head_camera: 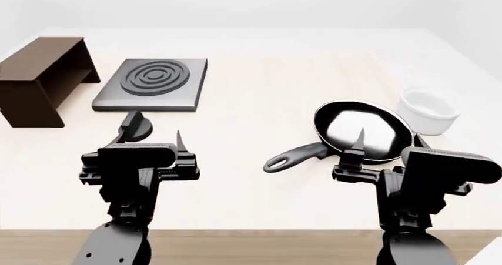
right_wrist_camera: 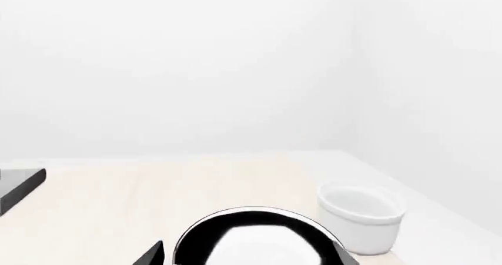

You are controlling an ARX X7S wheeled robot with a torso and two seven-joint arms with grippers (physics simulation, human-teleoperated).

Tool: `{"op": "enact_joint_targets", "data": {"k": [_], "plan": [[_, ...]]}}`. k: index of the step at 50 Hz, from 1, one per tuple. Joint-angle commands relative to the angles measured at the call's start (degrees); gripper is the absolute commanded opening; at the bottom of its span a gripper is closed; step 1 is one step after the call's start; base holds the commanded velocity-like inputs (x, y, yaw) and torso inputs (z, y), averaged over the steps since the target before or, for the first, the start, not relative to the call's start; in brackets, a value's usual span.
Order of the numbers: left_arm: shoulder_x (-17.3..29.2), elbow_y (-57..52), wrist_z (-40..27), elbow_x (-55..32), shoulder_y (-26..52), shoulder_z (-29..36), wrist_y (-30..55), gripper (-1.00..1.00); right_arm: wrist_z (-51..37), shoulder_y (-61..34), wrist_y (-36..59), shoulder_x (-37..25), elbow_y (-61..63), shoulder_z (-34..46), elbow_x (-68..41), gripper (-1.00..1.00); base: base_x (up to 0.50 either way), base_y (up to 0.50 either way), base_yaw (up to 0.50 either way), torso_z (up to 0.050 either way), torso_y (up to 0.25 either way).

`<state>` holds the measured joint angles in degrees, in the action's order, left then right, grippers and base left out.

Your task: Put the frying pan on top of the cabinet.

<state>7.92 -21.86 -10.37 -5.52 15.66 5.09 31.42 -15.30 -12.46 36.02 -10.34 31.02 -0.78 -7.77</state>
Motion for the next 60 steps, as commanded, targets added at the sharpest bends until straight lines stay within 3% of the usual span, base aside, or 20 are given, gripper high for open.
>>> {"op": "enact_joint_targets", "data": {"k": [1, 39, 53, 55, 58, 60], "plan": [[0.7, -2.1, -1.2, 0.0, 2.7, 0.1, 3.1, 1.0, -1.5, -2.0, 4.8, -0.7, 4.7, -2.8, -1.5, 1.0, 0.5, 0.0, 0.0, 0.0, 0.0], [2.1, 0.0, -2.5, -0.3, 3.0, 1.7, 0.7, 1.0, -2.1, -2.1, 4.2, -1.7, 3.5, -2.0, -2.7, 1.0, 0.5, 0.0, 0.0, 0.0, 0.001], [3.6, -0.9, -2.1, -0.1, 2.8, 3.4, 2.1, 1.0, -2.8, -2.3, 4.3, -2.2, 3.3, -1.8, -2.6, 1.0, 0.0, 0.0, 0.0, 0.0, 0.0], [4.2, -3.4, -0.5, -2.5, 3.2, 3.0, 7.3, 1.0, -2.7, -2.5, 4.4, -2.2, 2.8, -2.2, -3.1, 1.0, 0.0, 0.0, 0.0, 0.0, 0.0], [9.8, -12.6, 9.2, -11.6, 6.6, 5.4, 24.3, 1.0, -2.9, -2.7, 6.0, -2.6, 3.9, -3.0, -3.6, 1.0, 0.0, 0.0, 0.0, 0.0, 0.0], [12.6, -16.1, 12.9, -14.6, 6.8, 7.2, 28.7, 1.0, -2.9, -2.9, 6.3, -2.4, 4.0, -3.3, -4.0, 1.0, 0.0, 0.0, 0.0, 0.0, 0.0]]}}
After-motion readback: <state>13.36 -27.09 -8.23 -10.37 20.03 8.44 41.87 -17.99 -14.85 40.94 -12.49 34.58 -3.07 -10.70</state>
